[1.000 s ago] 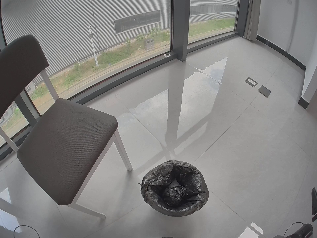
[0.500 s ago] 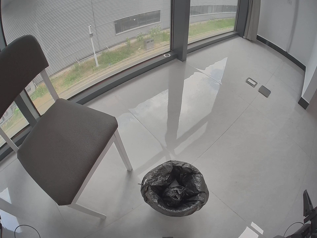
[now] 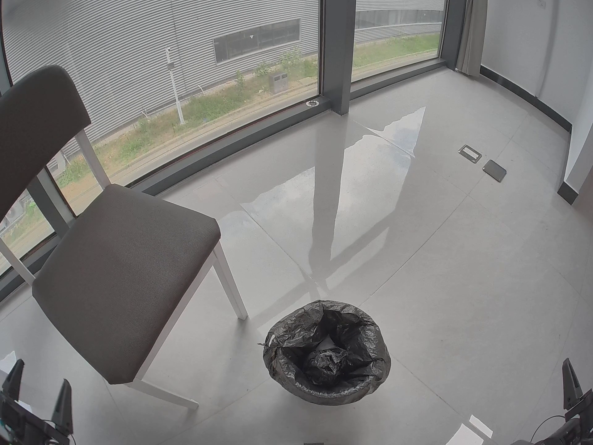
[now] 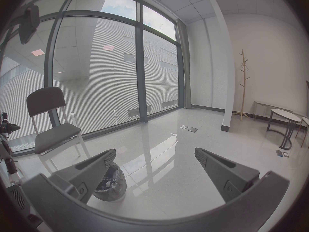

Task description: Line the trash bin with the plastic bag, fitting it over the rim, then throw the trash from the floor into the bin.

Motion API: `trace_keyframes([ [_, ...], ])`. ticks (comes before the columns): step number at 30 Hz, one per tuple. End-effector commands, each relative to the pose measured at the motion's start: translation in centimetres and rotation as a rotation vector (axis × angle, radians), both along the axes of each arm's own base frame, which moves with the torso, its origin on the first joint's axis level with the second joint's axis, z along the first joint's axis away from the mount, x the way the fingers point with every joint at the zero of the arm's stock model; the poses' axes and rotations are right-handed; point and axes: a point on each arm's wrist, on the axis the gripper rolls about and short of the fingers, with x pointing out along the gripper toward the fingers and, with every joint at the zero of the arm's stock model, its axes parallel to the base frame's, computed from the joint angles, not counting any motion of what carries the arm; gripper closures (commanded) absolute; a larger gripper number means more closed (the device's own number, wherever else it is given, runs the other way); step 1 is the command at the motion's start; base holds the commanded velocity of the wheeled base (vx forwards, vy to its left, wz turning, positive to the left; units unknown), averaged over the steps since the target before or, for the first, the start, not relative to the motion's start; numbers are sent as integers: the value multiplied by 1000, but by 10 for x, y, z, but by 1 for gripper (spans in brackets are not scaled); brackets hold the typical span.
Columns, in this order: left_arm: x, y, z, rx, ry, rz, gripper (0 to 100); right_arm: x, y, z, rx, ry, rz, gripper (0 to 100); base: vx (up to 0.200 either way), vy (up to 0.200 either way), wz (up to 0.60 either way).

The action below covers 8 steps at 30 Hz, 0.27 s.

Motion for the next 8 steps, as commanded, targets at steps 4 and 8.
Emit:
trace_keyframes([
  [4,2,-2,-9,-28,49,-97,0,0,0,-2,-1,-11,12,0,0,0,0],
  [8,2,-2,-9,-33,50,-86,0,0,0,-2,4,-12,-3,0,0,0,0],
])
